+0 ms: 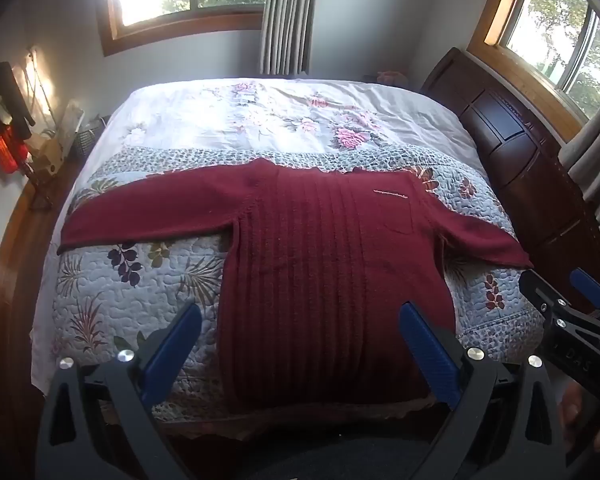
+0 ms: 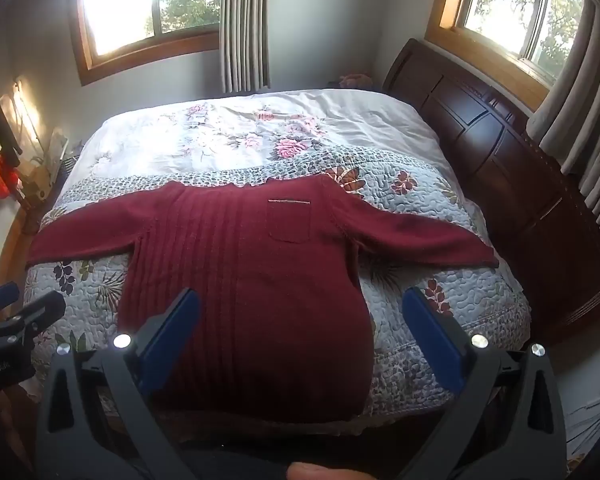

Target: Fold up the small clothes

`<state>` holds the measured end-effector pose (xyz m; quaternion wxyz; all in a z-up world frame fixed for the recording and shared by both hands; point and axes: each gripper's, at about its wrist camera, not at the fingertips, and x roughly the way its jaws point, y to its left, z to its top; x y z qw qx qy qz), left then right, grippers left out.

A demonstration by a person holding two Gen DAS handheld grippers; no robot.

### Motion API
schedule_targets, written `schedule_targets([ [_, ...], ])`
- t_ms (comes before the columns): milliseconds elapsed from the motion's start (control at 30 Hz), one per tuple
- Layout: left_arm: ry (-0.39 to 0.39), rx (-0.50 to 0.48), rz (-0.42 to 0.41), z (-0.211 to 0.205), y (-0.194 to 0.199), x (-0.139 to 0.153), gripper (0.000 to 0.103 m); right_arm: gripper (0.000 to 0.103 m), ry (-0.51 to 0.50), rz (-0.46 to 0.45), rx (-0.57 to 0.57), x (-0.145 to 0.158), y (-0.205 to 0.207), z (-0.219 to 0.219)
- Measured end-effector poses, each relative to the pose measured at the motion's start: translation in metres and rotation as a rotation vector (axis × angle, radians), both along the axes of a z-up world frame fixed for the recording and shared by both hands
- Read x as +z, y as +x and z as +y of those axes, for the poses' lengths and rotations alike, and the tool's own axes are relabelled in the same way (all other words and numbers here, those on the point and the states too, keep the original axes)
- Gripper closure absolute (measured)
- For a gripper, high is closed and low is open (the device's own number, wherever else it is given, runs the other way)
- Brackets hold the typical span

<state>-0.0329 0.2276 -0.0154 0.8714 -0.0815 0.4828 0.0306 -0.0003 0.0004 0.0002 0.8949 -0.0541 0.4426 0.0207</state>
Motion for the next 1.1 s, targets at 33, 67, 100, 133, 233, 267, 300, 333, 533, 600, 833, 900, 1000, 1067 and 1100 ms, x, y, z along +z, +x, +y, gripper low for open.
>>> schedule_targets([
  [33,0.0,0.0,-0.002,-0.0001,0.0001,0.0,0.004,0.003,0.0,0.0,-0.001,-0.0001,0.0,0.0001],
  [67,-0.002,0.0,-0.005,-0.0001,0.0001,0.0001,0.004,0.003,0.002,0.003,0.0,-0.0003,0.0002,0.0],
  [100,-0.002,0.0,-0.005,-0.0002,0.0001,0.0002,0.004,0.003,0.001,0.004,-0.001,-0.0004,0.0003,0.0003],
  [133,-0.002,-0.001,-0.005,-0.0005,0.0001,0.0002,0.004,0.003,0.006,0.003,0.001,0.0001,-0.0001,-0.0002],
  [233,-0.005,0.0,-0.003,-0.0002,0.0008,-0.0002,0.004,0.003,0.003,0.002,0.002,0.0037,0.0022,-0.0014],
  [267,-0.005,-0.001,-0.003,-0.0003,0.0008,0.0,0.004,0.003,0.003,0.002,0.002,0.0037,0.0029,-0.002],
  [300,-0.004,0.0,-0.003,-0.0002,0.0011,-0.0002,0.004,0.003,0.004,0.001,0.0,0.0031,0.0022,-0.0022],
  [333,-0.003,0.001,-0.003,0.0,0.0012,-0.0003,0.004,0.003,0.005,0.002,0.0,0.0009,0.0027,-0.0009],
  [533,-0.003,0.001,-0.003,0.0007,0.0014,-0.0006,0.004,0.003,0.009,0.009,-0.001,-0.0024,0.0031,-0.0005],
  [600,-0.003,0.001,-0.003,0.0009,0.0014,-0.0007,0.004,0.003,0.009,0.009,-0.001,-0.0024,0.0037,-0.0002],
  [833,-0.004,0.002,-0.003,0.0007,0.002,-0.0004,0.004,0.003,0.009,0.011,-0.001,-0.0027,0.0044,0.0015],
  [900,-0.002,0.001,-0.003,0.0005,0.0021,-0.0004,0.004,0.003,0.01,0.009,-0.001,-0.0028,0.0042,0.0011],
  [1000,-0.001,-0.002,-0.004,0.0016,0.0044,-0.0004,0.004,0.003,0.012,0.01,-0.002,-0.0032,0.0046,0.0001],
  [1067,-0.001,-0.002,-0.003,0.0013,0.0044,-0.0003,0.004,0.003,0.012,0.01,-0.001,-0.0029,0.0049,-0.0005],
  [1100,-0.001,-0.002,-0.001,0.0009,0.005,-0.0005,0.004,0.003,0.011,0.009,-0.001,-0.003,0.005,-0.0004],
])
